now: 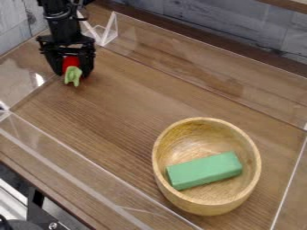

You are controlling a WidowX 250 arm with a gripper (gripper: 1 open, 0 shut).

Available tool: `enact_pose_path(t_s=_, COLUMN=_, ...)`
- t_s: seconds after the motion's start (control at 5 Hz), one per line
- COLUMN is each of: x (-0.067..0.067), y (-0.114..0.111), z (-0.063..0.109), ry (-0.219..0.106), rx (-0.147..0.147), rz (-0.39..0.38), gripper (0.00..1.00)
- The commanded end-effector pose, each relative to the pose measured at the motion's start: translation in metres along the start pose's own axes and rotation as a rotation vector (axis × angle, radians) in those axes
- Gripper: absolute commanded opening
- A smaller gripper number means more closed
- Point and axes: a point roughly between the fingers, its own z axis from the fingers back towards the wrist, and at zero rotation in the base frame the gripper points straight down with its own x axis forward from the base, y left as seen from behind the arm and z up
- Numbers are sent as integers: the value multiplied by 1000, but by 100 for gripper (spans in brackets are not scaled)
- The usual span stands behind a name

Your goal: Move the red fruit to the left side of the table

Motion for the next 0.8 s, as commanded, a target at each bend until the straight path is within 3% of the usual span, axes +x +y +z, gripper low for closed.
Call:
enact_pose_path(t_s=0.0, x=9, y=-1, z=11, ry=-53, rx=13, rz=-12, gripper=100)
enact_pose_path(t_s=0.2, x=7, y=-2, z=7, ry=-51, rx=8, rz=-20, gripper=100)
enact_pose_path(t_s=0.4, x=14, y=-9, z=4, ry=-49, rx=3, rz=4, gripper=100)
enact_pose_path(t_s=0.6, x=20, y=-15, z=1, ry=-48, rx=-5, rz=29, gripper=0)
